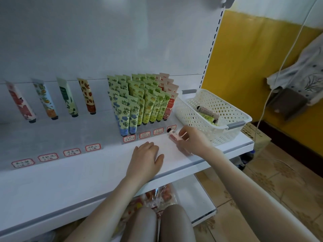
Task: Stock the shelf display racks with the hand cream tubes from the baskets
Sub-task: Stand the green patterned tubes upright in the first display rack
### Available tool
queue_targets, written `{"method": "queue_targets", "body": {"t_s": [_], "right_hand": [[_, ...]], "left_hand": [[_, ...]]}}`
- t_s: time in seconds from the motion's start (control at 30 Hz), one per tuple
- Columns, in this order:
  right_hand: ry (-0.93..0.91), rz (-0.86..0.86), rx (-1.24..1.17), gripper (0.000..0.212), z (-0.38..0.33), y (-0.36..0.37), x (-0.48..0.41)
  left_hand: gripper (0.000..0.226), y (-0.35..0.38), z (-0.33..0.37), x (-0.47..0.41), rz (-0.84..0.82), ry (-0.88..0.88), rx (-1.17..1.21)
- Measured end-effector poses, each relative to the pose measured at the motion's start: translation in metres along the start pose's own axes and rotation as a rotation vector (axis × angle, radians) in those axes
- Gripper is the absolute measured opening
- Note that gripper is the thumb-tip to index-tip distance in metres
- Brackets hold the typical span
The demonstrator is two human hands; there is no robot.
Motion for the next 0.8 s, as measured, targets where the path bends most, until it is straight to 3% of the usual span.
{"method": "queue_targets", "body": {"t_s": [0.17,0.23,0.43,0.63,0.8], "right_hand": [[0.031,0.061,-0.651,0.018,-0.008,-0.004,0.007],[0.041,0.069,-0.777,0.010,-0.011,-0.006,0.009],[0.026,-0.014,-0.788,0.008,-0.017,-0.013,0.006],[-0.034,0.100,-0.702,0.034,-0.016,-0.031,0.006],[-0.003,0.109,-0.653,0.023,-0.016,-0.041,0.003]], "left_hand": [[0.029,0.001,-0.003,-0.001,0.005,0.015,0.011],[0.031,0.001,-0.003,0.000,0.007,0.024,0.024],[0.040,0.003,-0.004,-0.001,-0.008,0.010,0.019],[0.062,0.002,-0.003,-0.003,-0.049,-0.011,0.002],[0.048,0.003,-0.004,-0.004,-0.077,-0.034,-0.007]]}}
Point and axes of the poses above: each hand's wrist, its own x-axis away from the middle knuckle, its own y-axis out of the palm, z = x × y, the point moved 2 cm from there along -x, towards the middle knuckle, and after that the axes turned 10 degrees about -z, right-handed, at the moved point
